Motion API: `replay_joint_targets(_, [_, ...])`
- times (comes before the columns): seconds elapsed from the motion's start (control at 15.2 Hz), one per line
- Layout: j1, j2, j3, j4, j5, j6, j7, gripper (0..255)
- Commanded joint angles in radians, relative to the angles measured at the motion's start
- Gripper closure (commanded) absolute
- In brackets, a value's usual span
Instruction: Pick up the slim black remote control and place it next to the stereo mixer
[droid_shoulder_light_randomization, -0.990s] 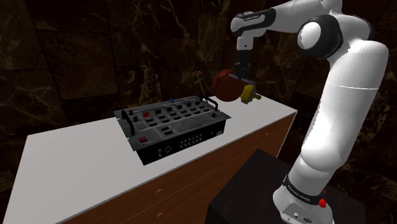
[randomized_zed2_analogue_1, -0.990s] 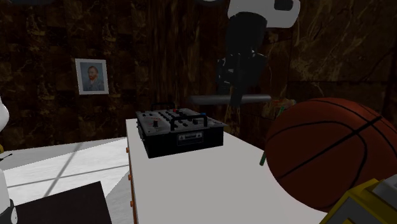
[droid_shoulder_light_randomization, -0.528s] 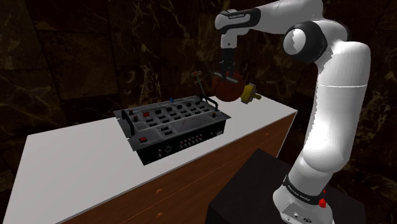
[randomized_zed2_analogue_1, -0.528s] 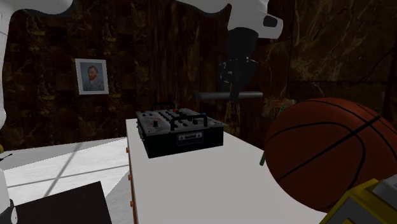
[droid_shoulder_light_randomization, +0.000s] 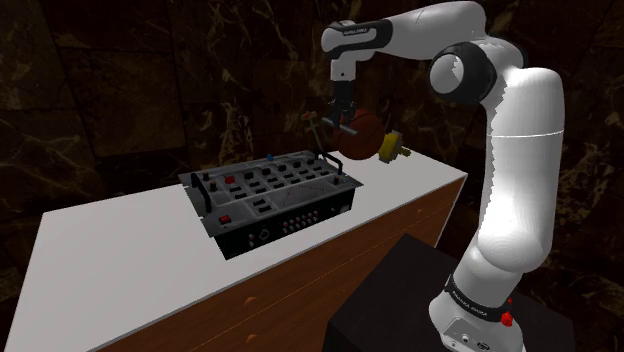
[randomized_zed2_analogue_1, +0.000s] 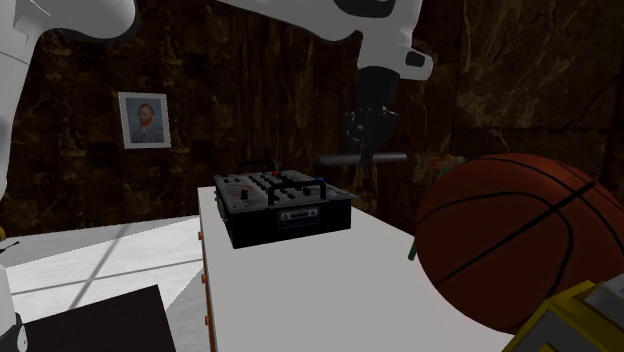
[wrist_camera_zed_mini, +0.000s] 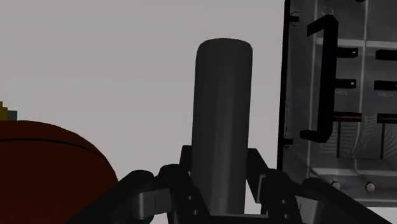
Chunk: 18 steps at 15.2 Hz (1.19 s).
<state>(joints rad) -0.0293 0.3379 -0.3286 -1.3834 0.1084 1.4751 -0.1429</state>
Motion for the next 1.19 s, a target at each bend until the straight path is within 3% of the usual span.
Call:
replay_joint_targets(0.0, [0.001, 0.001, 0.001, -0.026, 0.000, 0.028, -0.001, 255])
replay_joint_targets(1.12, [0.010, 0.022, 0.007, -0.226, 0.009, 0.247, -0.011, 255])
